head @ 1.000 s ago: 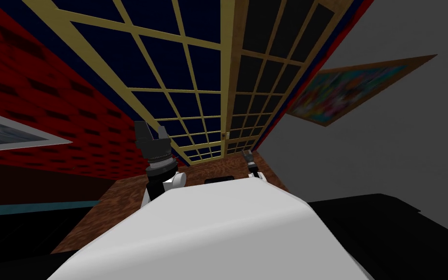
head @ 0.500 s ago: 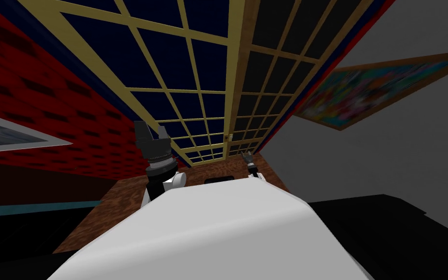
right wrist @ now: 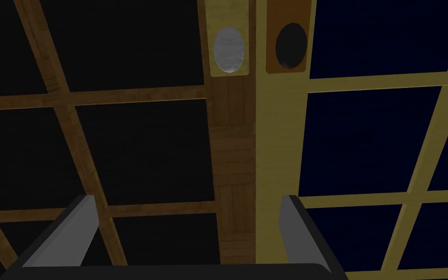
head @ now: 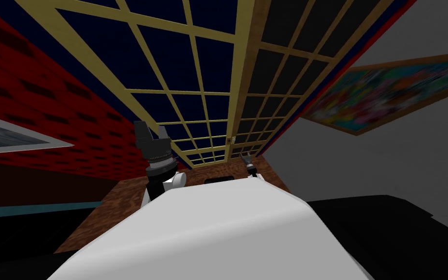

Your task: Pull the door open

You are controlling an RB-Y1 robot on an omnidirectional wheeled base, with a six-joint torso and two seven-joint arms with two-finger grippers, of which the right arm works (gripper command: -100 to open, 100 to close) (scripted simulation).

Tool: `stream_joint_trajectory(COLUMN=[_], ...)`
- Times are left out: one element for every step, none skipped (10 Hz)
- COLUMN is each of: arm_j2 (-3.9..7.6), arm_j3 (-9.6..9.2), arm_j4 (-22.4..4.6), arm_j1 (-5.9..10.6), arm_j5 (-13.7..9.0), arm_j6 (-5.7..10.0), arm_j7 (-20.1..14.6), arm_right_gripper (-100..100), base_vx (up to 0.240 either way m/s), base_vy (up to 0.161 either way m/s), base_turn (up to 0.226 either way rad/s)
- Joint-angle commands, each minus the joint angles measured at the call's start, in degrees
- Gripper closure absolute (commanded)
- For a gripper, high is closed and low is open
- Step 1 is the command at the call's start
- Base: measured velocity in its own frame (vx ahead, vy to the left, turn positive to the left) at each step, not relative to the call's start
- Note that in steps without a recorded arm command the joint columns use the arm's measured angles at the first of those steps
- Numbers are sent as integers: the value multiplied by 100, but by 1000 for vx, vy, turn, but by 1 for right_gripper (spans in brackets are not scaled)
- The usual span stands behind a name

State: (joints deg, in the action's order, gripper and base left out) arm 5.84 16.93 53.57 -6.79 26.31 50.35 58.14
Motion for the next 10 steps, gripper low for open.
stream_joint_trajectory(arm_j2=[-6,-10,-12,-15,-19,-22,-29,6,17,36], arm_j3=[38,74,86,111,134,145,134,217,246,297], arm_j4=[-186,-351,-409,-526,-631,-687,-636,-702,-720,-749], arm_j1=[82,142,165,210,252,278,253,161,130,78], arm_j5=[47,98,116,153,186,204,191,162,150,129], arm_j6=[32,64,76,99,120,132,116,109,102,89], arm_j7=[150,288,337,436,525,574,534,575,584,601], arm_right_gripper=[-100,-100,-100,-100,-100,-100,-100,-100,-100,-100], base_vx=[133,143,146,152,180,167,69,-90,-168,-173], base_vy=[31,37,40,26,16,6,1,-35,-30,-42], base_turn=[27,58,41,41,56,39,8,-41,-35,-24])
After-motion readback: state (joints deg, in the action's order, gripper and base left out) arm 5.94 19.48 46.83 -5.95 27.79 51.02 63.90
